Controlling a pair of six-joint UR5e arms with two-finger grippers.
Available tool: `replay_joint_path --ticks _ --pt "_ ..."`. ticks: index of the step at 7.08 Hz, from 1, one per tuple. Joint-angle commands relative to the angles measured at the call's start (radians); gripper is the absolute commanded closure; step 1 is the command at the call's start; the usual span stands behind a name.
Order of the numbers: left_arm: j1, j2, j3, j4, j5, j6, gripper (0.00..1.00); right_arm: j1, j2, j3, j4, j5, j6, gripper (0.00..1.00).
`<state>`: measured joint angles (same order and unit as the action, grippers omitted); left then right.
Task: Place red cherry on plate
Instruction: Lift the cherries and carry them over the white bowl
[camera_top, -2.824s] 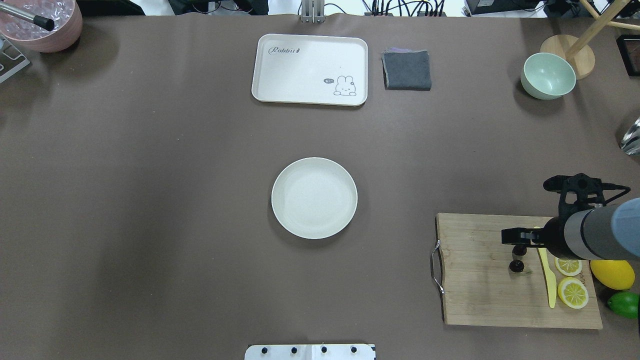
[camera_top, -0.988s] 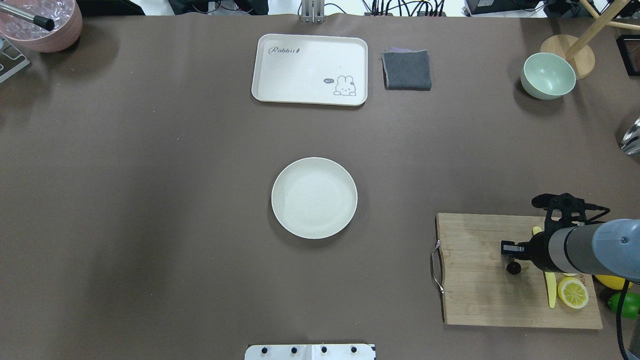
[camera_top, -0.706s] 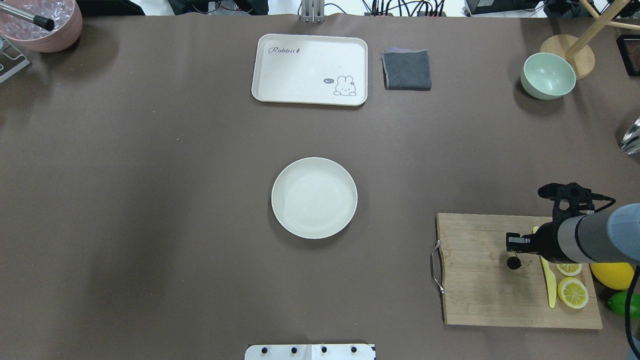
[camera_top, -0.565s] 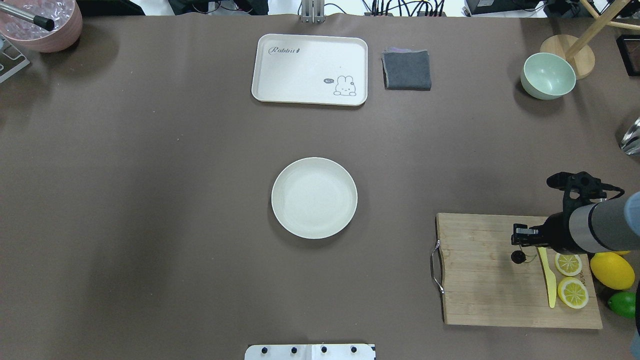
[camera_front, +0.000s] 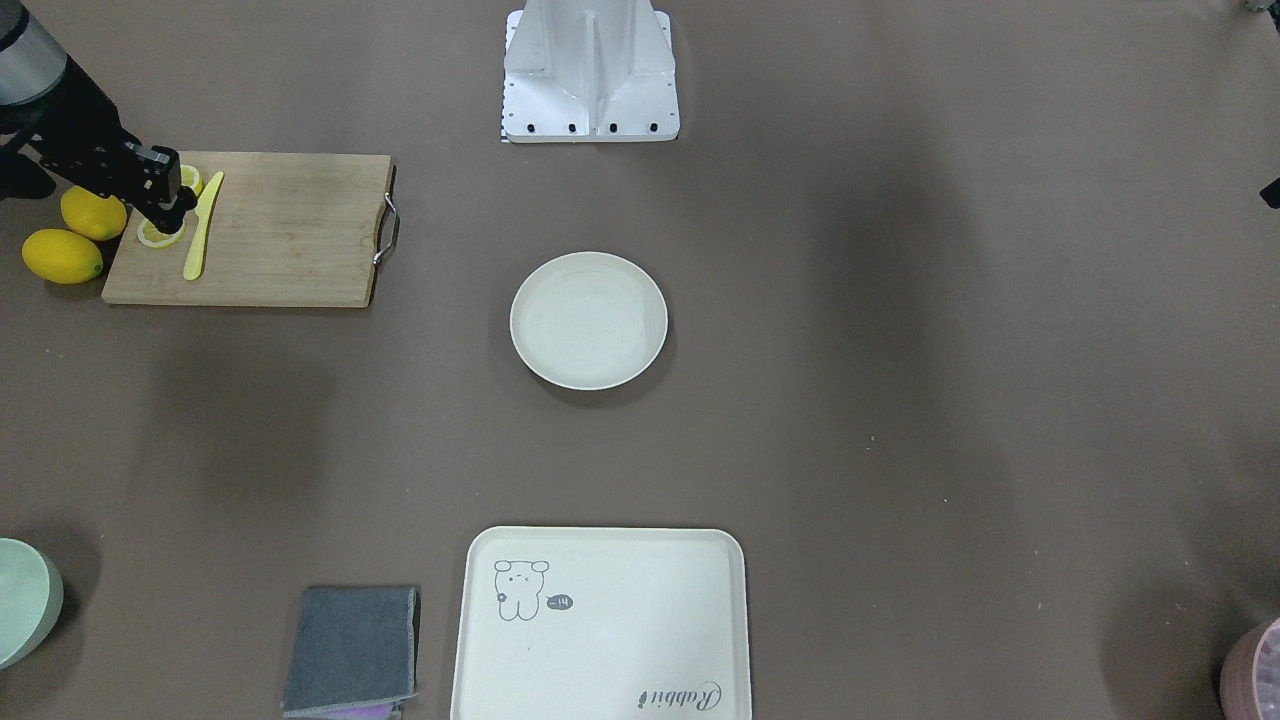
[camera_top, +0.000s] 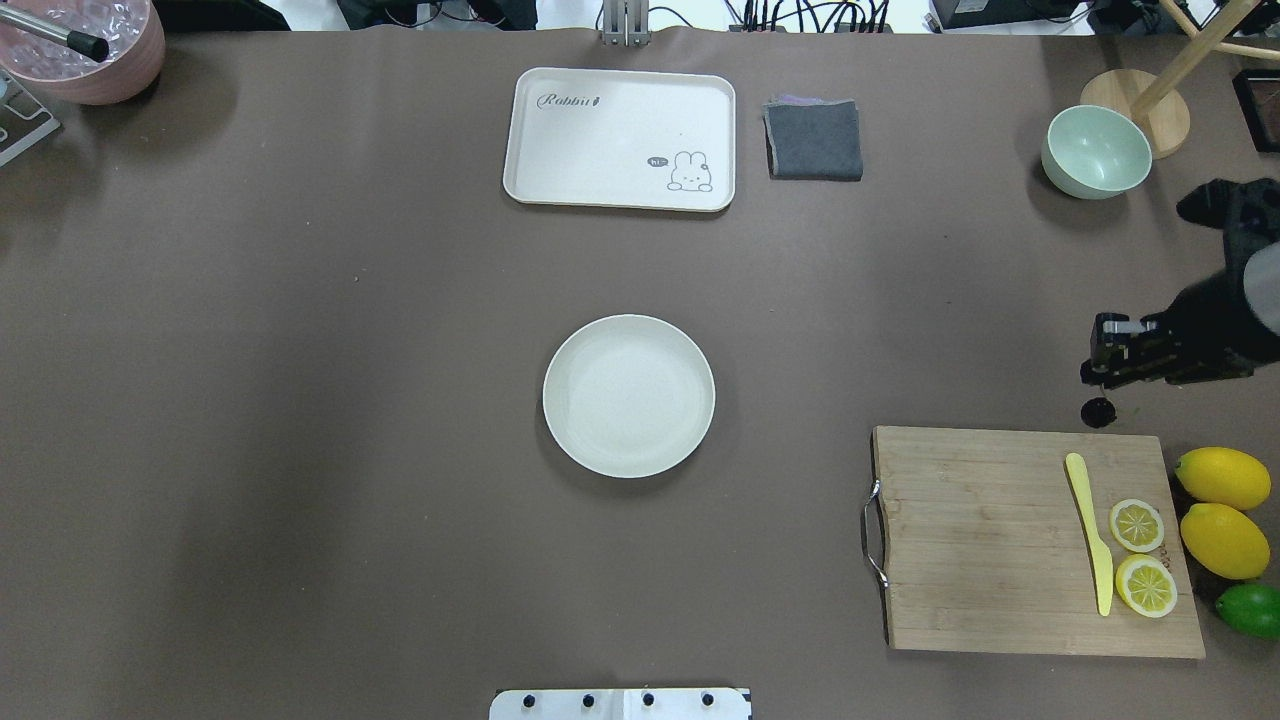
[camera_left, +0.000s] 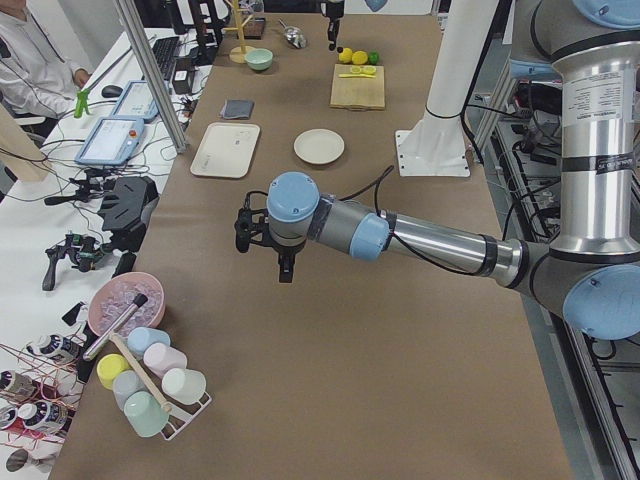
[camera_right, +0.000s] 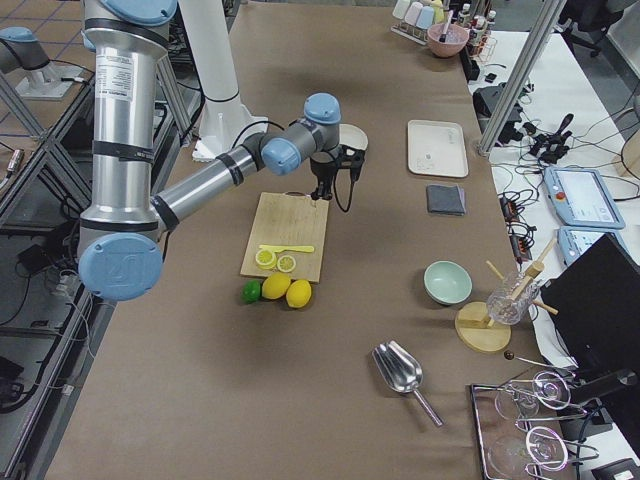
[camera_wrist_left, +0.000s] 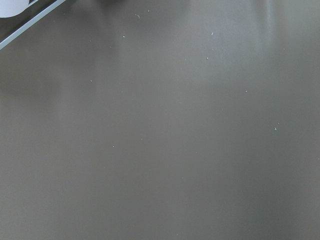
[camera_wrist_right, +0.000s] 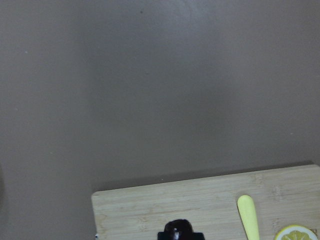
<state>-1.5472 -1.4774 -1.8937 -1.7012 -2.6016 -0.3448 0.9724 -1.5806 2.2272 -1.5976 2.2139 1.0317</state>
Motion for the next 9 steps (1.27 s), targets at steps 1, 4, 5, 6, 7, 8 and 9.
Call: replay_joint_path --ticks 1,4,5,6,7,8,9 --pt "0.004 -0.011 -0.004 0.027 0.000 0.000 0.03 0.072 0.320 0.057 -0.471 0.023 -0.117 1.00" --pt "0.006 -0.012 0.005 0.029 0.002 0.001 0.03 -0.115 0.555 0.028 -0.622 -0.164 -0.104 1.00" --pt "0.006 -0.012 0.005 0.029 0.006 0.001 0.03 -0.211 0.656 -0.028 -0.668 -0.257 -0.052 1.00" --pt "-0.004 -0.009 0.004 0.029 0.009 0.003 0.03 -0.278 0.771 -0.129 -0.677 -0.317 -0.009 1.00" --pt "-0.005 -0.006 0.004 0.029 0.011 0.004 0.03 -0.328 0.827 -0.186 -0.677 -0.344 0.025 1.00" --pt "-0.004 -0.001 0.002 0.029 0.012 0.004 0.03 -0.381 0.859 -0.237 -0.670 -0.383 0.053 1.00" --pt "0.001 0.000 0.005 0.029 0.011 0.004 0.03 -0.421 0.910 -0.358 -0.615 -0.410 0.076 1.00"
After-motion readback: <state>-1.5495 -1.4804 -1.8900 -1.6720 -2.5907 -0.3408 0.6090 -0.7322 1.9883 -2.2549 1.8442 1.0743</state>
